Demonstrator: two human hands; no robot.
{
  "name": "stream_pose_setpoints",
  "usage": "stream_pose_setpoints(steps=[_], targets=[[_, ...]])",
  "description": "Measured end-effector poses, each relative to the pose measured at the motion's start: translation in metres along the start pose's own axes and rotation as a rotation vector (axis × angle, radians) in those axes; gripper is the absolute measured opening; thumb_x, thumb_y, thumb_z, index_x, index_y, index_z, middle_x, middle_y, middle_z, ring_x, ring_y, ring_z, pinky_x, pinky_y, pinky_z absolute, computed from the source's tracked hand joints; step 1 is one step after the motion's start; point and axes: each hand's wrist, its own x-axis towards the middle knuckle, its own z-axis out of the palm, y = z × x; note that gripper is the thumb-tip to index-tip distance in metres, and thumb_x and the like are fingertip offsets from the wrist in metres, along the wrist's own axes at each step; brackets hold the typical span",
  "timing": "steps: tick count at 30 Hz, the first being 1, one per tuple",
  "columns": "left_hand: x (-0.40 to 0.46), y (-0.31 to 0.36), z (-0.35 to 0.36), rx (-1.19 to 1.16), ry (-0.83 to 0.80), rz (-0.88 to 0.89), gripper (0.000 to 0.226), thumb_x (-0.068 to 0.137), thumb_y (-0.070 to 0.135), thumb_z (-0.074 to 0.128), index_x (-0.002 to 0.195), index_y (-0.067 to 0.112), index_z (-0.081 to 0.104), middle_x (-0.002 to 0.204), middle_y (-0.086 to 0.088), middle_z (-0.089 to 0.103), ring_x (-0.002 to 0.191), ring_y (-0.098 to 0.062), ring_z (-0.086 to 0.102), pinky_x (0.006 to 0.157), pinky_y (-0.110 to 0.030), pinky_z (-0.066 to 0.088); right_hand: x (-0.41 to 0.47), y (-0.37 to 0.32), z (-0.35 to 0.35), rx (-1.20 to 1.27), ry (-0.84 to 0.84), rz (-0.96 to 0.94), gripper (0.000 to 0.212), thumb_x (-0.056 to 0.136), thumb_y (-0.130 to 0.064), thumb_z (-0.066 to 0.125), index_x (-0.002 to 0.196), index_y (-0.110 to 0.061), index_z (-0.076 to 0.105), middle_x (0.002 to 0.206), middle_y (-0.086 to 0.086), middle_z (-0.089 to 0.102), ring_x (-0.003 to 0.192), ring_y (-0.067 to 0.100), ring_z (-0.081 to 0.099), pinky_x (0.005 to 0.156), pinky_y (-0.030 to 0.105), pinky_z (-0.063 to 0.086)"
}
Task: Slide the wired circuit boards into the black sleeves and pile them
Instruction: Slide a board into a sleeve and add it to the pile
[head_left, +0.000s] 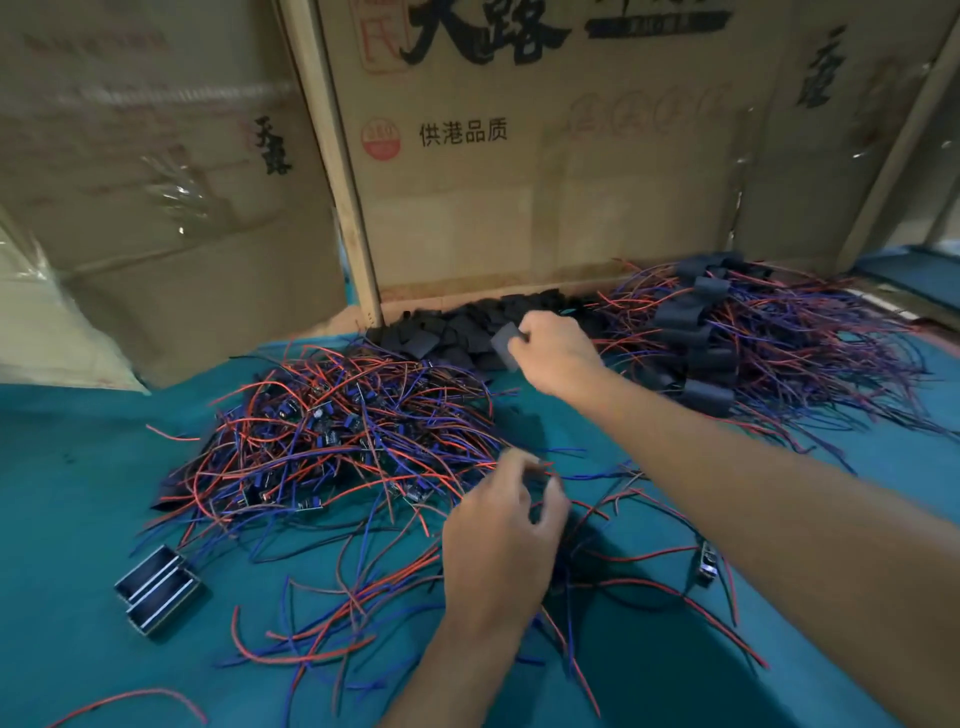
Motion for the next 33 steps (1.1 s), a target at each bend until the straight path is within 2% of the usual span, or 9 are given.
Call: stream_pose_setpoints(steps=[5, 9, 14, 18, 21, 24, 28, 30, 33], targets=[[0.001, 0.005, -0.002, 0.028, 0.061, 0.026, 0.076, 0.079, 0.055, 0.068, 0.14, 0.019, 0.04, 0.087, 0.007, 0.061, 0.081, -0.02, 0.062, 0.073, -0.036, 0.047, -0.115, 0.025, -0.023, 0.048, 0.1, -0.152, 0.014, 0.089, -0.028, 0.058, 0.079, -0.018, 0.057, 0.075, 0.0, 0.064, 0.073, 0.023, 0.059, 0.066, 0.037, 0.048], [-0.004, 0.008, -0.005, 0.041, 0.045, 0.191, 0.051, 0.08, 0.051, 0.06, 0.121, 0.021, 0.053, 0.094, 0.009, 0.067, 0.082, -0.015, 0.059, 0.074, -0.028, 0.039, -0.161, 0.035, -0.024, 0.297, -0.001, -0.133, 0.018, 0.089, -0.025, 0.066, 0.075, -0.017, 0.057, 0.068, 0.0, 0.063, 0.065, 0.014, 0.056, 0.066, 0.035, 0.045], [-0.005, 0.005, -0.016, 0.047, -0.017, 0.364, 0.062, 0.085, 0.054, 0.062, 0.133, 0.015, 0.055, 0.108, 0.002, 0.07, 0.093, -0.02, 0.062, 0.082, -0.032, 0.042, -0.181, 0.047, -0.035, 1.215, -0.391, 0.071, 0.023, 0.08, -0.023, 0.071, 0.073, -0.01, 0.052, 0.07, 0.024, 0.06, 0.069, 0.03, 0.055, 0.07, 0.039, 0.052], [-0.004, 0.012, -0.026, 0.093, -0.021, 0.511, 0.069, 0.087, 0.051, 0.068, 0.142, 0.011, 0.052, 0.102, 0.003, 0.07, 0.093, -0.014, 0.063, 0.079, -0.035, 0.051, -0.18, 0.057, -0.036, 1.403, -0.566, 0.089, 0.033, 0.081, -0.009, 0.072, 0.106, -0.001, 0.053, 0.096, 0.022, 0.047, 0.072, 0.022, 0.046, 0.069, 0.029, 0.044], [-0.003, 0.013, -0.04, 0.153, -0.112, 0.599, 0.076, 0.083, 0.057, 0.069, 0.145, 0.017, 0.05, 0.093, 0.005, 0.07, 0.082, -0.017, 0.065, 0.07, -0.032, 0.051, -0.181, 0.06, -0.03, 1.491, -0.652, 0.099, 0.038, 0.086, 0.0, 0.063, 0.121, 0.007, 0.05, 0.099, 0.02, 0.058, 0.078, 0.021, 0.058, 0.07, 0.027, 0.053], [0.015, 0.001, -0.069, 0.1, -0.187, 0.417, 0.06, 0.084, 0.071, 0.052, 0.133, 0.036, 0.058, 0.076, 0.011, 0.065, 0.068, -0.005, 0.056, 0.064, -0.028, 0.045, -0.181, 0.062, -0.022, 1.524, -0.641, 0.129, 0.036, 0.083, 0.0, 0.06, 0.118, 0.002, 0.058, 0.089, 0.011, 0.066, 0.073, 0.016, 0.064, 0.068, 0.025, 0.056], [0.06, -0.038, -0.104, 0.357, -0.459, 0.243, 0.017, 0.097, 0.036, 0.061, 0.097, 0.021, 0.066, 0.085, 0.01, 0.063, 0.079, -0.008, 0.06, 0.075, -0.034, 0.05, -0.176, 0.062, -0.018, 1.571, -0.548, 0.13, 0.035, 0.082, -0.006, 0.062, 0.116, 0.002, 0.062, 0.091, 0.01, 0.066, 0.078, 0.016, 0.064, 0.072, 0.024, 0.057], [0.067, -0.055, -0.106, 0.579, -0.638, 0.134, 0.014, 0.097, 0.031, 0.062, 0.096, 0.018, 0.061, 0.09, 0.005, 0.059, 0.089, -0.019, 0.06, 0.079, -0.037, 0.05, -0.176, 0.061, -0.018, 1.58, -0.538, 0.148, 0.036, 0.081, -0.007, 0.064, 0.116, 0.001, 0.062, 0.092, 0.01, 0.066, 0.078, 0.017, 0.064, 0.07, 0.023, 0.057], [0.059, -0.062, -0.092, 0.681, -0.538, 0.012, 0.028, 0.096, 0.047, 0.057, 0.09, 0.02, 0.054, 0.087, 0.003, 0.056, 0.082, -0.022, 0.058, 0.069, -0.037, 0.049, -0.176, 0.062, -0.016, 1.555, -0.55, 0.2, 0.037, 0.079, -0.01, 0.066, 0.115, -0.001, 0.064, 0.092, 0.01, 0.066, 0.077, 0.018, 0.063, 0.067, 0.022, 0.056]])
